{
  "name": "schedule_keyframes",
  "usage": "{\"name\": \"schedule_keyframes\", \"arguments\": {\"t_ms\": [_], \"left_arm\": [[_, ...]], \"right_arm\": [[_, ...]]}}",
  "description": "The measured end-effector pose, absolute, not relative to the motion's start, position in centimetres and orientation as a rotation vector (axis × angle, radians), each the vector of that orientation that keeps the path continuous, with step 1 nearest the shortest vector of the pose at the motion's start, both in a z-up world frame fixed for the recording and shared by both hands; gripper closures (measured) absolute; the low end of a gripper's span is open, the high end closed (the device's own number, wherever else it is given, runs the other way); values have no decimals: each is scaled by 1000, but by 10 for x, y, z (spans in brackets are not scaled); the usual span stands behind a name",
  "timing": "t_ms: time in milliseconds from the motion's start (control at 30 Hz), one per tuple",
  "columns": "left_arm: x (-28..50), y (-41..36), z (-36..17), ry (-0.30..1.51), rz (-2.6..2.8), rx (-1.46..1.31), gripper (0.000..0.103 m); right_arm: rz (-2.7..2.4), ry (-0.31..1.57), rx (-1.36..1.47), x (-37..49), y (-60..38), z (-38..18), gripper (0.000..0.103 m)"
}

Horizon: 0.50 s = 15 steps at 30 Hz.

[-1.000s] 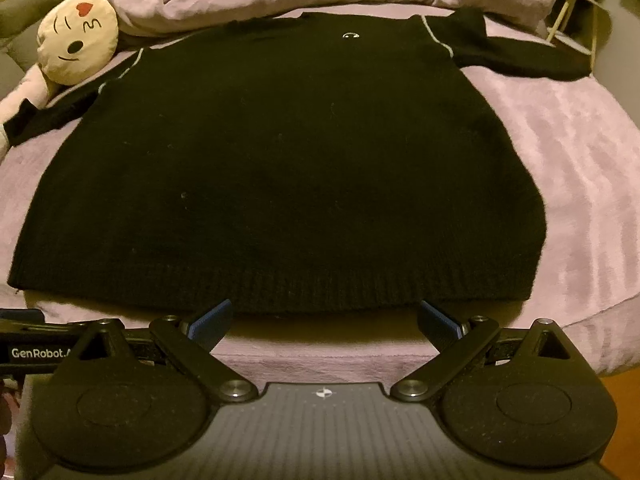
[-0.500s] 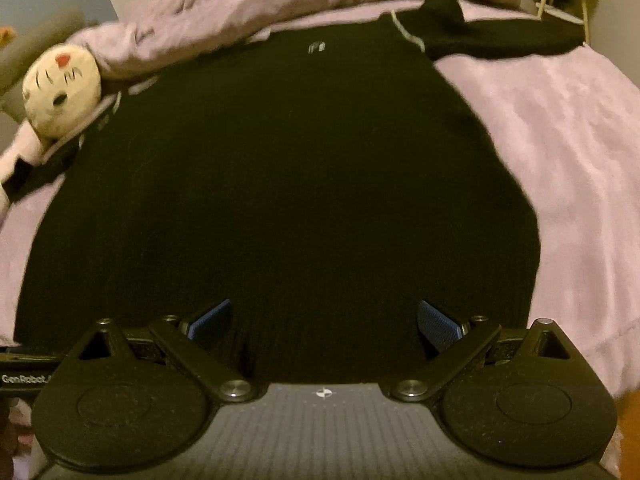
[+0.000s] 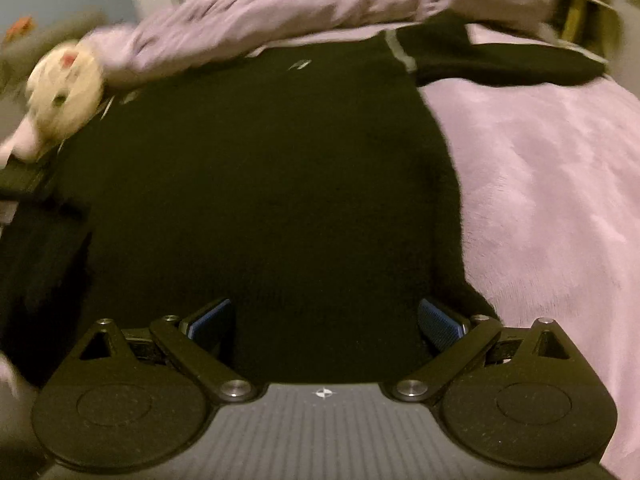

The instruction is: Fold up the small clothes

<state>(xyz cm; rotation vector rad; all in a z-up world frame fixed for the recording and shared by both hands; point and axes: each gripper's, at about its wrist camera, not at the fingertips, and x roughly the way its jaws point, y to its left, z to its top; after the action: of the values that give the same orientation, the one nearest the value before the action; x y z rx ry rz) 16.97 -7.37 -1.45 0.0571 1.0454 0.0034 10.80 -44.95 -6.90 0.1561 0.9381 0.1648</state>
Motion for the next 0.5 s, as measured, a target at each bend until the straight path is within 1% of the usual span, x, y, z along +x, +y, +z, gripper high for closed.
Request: {"name": "schedule_keyframes", "arguments": {"t_ms": [67, 133, 200, 300, 333, 367, 433, 500], "left_arm": [[188, -86, -22, 1057, -5, 59, 0], [195, -96, -29, 1060, -19, 60, 0], [201, -105, -38, 1066, -21, 63, 0], [204, -114, -44, 1030, -7, 65, 0], [206, -114, -44, 1022, -7, 65, 0], [207, -113, -45, 1021, -7, 62, 0], [208, -109, -46, 1031, -13, 40, 0], [211, -104, -47, 1032, -16, 12, 0]], "right_arm": [[255, 960, 151, 114, -460, -58, 4], [284, 852, 253, 123, -498, -37, 4], [198, 731, 312, 142, -543, -21, 4], [-39, 610, 387, 193, -631, -22, 6], [-119, 613, 435, 210, -657, -28, 17], [-187, 627, 497, 227, -685, -37, 35], [-279, 644, 633, 260, -734, -58, 54], [-354, 634, 748, 288, -773, -76, 55]]}}
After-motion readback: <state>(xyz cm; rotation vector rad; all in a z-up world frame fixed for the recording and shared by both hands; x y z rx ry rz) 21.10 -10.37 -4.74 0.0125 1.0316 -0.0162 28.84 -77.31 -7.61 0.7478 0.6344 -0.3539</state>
